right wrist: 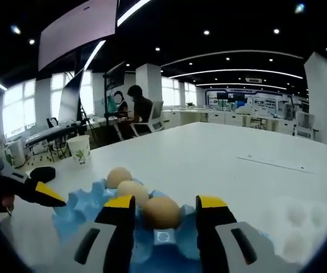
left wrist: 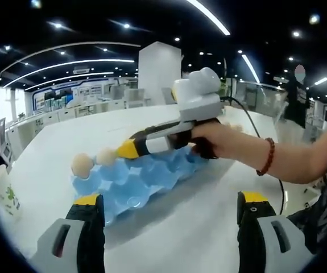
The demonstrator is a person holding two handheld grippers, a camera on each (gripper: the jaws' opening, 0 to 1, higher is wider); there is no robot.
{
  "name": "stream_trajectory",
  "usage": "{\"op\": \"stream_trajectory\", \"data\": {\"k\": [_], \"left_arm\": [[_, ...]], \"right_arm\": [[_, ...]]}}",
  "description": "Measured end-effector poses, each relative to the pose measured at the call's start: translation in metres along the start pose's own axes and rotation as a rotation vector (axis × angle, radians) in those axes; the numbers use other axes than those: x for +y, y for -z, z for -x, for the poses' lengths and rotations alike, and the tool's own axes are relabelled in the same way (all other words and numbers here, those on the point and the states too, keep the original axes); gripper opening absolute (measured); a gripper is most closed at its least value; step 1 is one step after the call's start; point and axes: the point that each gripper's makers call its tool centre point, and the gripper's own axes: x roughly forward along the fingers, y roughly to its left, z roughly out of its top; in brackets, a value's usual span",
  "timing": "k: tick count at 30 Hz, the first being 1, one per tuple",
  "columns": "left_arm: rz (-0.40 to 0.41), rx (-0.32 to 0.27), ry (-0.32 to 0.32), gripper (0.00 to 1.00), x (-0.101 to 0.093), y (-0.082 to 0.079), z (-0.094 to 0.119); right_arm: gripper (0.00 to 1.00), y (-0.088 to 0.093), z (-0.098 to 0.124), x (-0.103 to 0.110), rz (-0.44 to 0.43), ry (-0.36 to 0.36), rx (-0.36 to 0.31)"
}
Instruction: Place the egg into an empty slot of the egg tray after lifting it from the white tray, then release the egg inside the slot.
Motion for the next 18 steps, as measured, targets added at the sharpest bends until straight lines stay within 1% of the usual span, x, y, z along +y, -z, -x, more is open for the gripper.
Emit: {"op": "stream_trajectory", "data": {"k": [1,2,3,4,7,9,13,18], "left_arm": [[0.001,-0.003,0.000,1.00,-0.0002,-0.0006,0.0005],[-0.003,-0.004,0.001,1.00,-0.0006,-0.0009,0.0008],[-0.009,-0.003,0.002,1.00,-0.0014,-0.0011,0.0011],[-0.013,-0.003,0.002,1.00,-0.0018,-0.0014,0.0012],[-0.007,-0.006,0.004,1.00,-0.0024,-0.0024,0.0011],[-0.007,-0.008,0.004,1.00,-0.0025,-0.0030,0.0012],[-0.009,-0.007,0.004,1.00,-0.0035,-0.0035,0.0010],[-0.008,-0.011,0.006,1.00,-0.0049,-0.0051,0.0004]], "right_arm": [[0.58,-0.0004,0.0002,0.0013,-0.002,-0.008,-0.005],[0.67,-0.0005,0.0001,0.0019,-0.005,-0.011,-0.006],[0.72,0.0001,0.0002,0.0033,-0.011,-0.017,-0.004],[0.74,0.0005,0.0007,0.0049,-0.007,-0.023,-0.001],[0.77,-0.0005,0.0024,0.0054,-0.002,-0.021,-0.002],[0.83,-0.0012,0.0035,0.0055,-0.010,-0.022,-0.004],[0.90,-0.0015,0.0058,0.0061,-0.026,-0.031,-0.002],[0.99,-0.0007,0.0098,0.0074,-0.013,-0.036,0.008]]}}
